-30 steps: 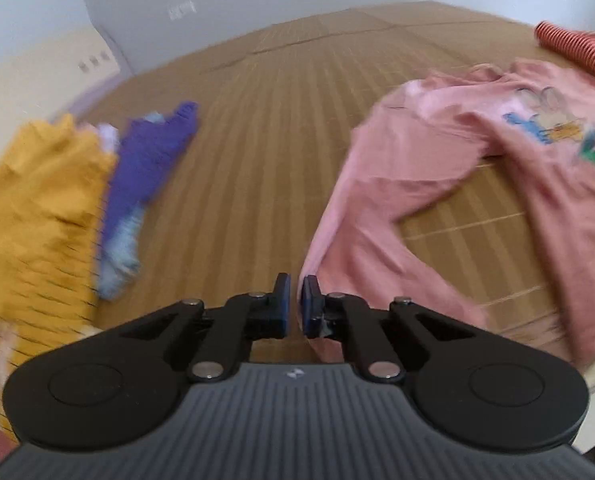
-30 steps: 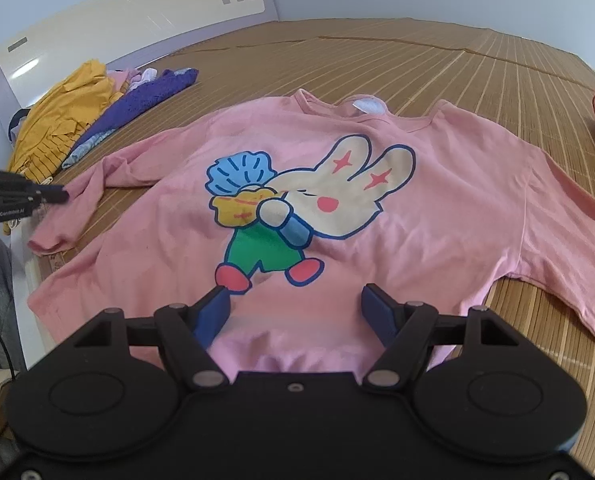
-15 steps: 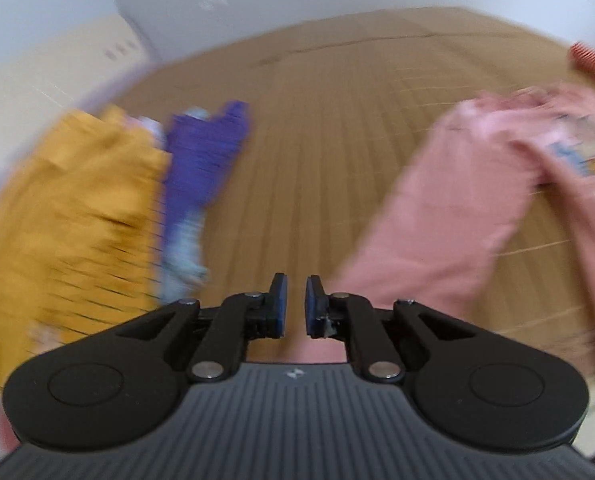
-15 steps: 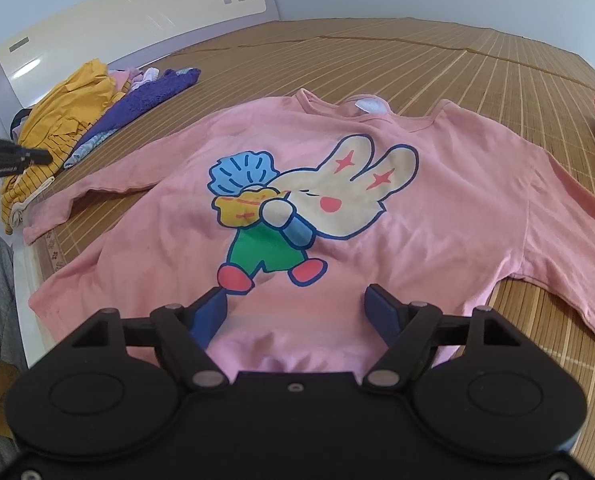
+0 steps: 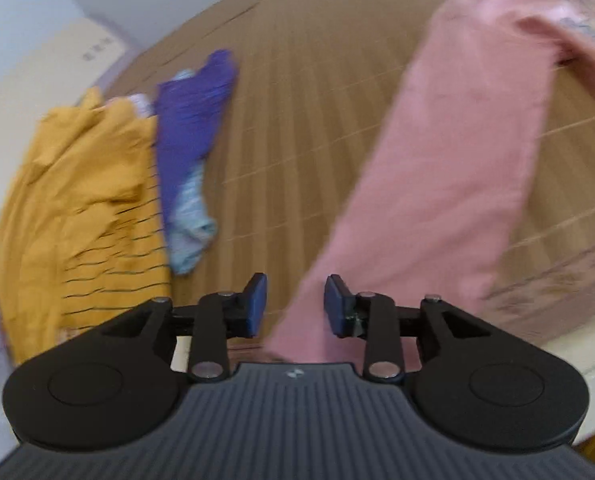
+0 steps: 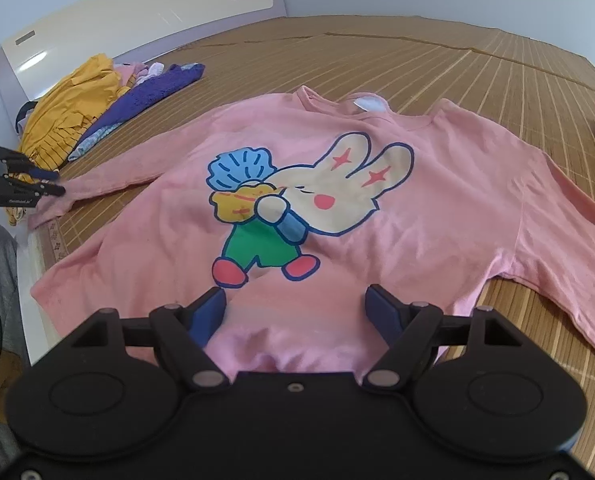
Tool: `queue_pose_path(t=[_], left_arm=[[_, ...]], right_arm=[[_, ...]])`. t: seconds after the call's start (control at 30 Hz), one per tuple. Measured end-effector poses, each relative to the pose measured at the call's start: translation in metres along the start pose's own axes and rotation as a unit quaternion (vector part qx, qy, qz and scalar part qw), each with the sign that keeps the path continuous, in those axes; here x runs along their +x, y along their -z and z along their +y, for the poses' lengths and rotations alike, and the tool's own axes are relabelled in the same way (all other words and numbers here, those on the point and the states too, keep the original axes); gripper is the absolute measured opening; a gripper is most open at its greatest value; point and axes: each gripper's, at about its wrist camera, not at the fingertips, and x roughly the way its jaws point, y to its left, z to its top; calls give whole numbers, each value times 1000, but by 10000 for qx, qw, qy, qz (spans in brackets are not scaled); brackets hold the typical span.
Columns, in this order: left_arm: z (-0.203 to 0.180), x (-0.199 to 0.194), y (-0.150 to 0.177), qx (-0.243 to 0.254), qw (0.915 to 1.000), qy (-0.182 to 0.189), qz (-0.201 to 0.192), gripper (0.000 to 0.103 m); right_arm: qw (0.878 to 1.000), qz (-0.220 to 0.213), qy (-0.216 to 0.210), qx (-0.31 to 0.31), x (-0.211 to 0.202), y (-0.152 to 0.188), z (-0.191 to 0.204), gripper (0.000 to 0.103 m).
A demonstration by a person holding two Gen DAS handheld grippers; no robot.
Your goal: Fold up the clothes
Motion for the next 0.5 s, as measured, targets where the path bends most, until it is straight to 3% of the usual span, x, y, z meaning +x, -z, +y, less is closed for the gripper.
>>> queue_pose_path(t=[0.1,0.17,0.2,0.27,0.37,0.43,0.5], left_arm=[[9,-9,-3,-388,9991,-58,-152,37],[6,-30,-8,-552,9966,270,-544,38],[3,-40,-10,-619,9933,622,-752,43],[-5,-62,-13,-745,9806,1404,-1145,52],[-35,-87,-10,-468,9550,2480,-1556,54],[-56,-92,-7,-291,9420,2902,-1659,54],[-80,-95,-2,11,9367,3035,-1746,54]], right_arm=[[10000,-66,-12,32,-1,0,0,80],[9999,-125,57,94,-13,-2,-3,76],[9997,-165,121,121,-21,-3,-4,76],[9987,-335,348,144,-46,-3,-7,77],[9964,-527,552,382,-80,8,-6,78],[9941,-641,734,482,-95,20,1,79],[9930,-699,774,551,-103,34,14,79]])
